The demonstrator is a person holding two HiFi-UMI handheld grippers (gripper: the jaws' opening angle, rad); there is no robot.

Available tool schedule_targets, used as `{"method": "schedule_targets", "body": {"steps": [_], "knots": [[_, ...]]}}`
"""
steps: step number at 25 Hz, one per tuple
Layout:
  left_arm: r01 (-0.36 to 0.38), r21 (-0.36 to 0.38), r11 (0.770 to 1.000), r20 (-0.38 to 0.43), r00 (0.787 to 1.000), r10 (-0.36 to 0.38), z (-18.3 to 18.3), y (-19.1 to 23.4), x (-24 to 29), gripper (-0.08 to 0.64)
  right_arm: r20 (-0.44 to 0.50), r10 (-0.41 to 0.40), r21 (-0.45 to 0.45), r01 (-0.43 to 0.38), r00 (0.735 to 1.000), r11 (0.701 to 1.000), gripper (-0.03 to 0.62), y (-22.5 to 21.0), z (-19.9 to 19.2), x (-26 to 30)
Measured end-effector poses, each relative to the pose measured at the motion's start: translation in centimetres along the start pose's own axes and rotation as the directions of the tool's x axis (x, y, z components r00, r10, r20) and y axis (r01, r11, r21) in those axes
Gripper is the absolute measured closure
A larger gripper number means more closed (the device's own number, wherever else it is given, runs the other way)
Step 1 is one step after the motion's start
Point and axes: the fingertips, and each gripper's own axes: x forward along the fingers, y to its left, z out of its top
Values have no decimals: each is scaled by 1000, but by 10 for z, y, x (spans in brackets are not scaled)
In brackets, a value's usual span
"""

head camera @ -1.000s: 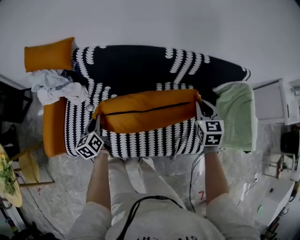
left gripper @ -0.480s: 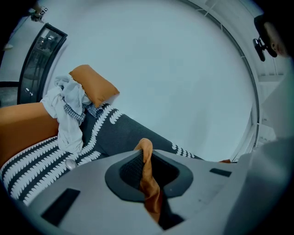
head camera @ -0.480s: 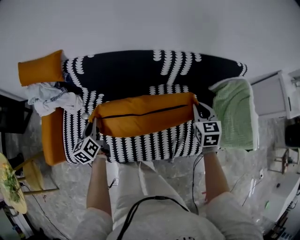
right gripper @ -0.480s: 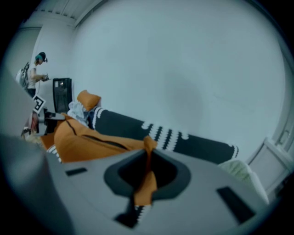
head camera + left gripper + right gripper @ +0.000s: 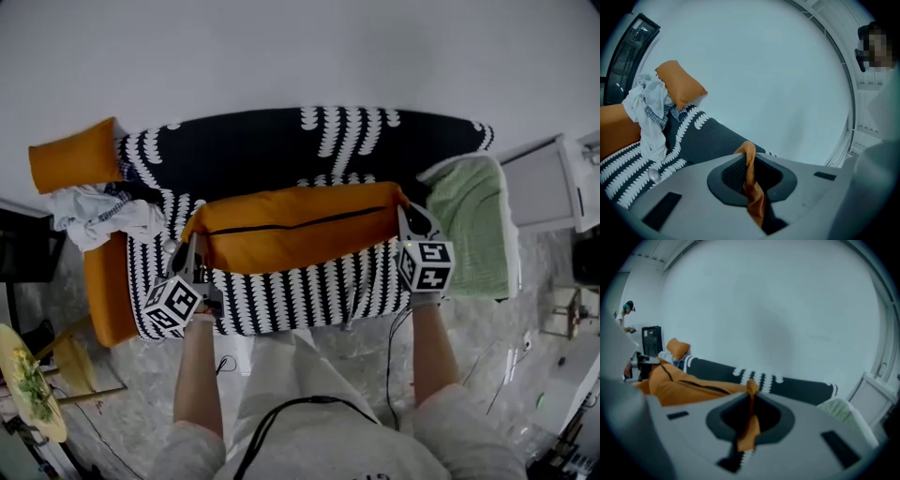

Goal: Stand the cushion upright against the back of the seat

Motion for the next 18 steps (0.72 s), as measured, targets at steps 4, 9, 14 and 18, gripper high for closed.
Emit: {"method": "schedule_targets", "body": {"steps": [4,9,14,18], "knots": [[22,3,1000,-20,1000,-22,7,-5,26,509,-19,-30,15,31,999,999,549,-13,6,15],[58,3,998,-44,997,-58,12,-10,51,509,-20,-76,36,76,997,996,549,-25,14,25],[83,0,997,-55,995,-83,13,-25,74,509,-9,-107,57,107,994,993,549,-46,20,27],[92,5,996,-71,993,-91,5,-48,90,509,-15,-115,69,115,993,991,549,-74,16,27]]}}
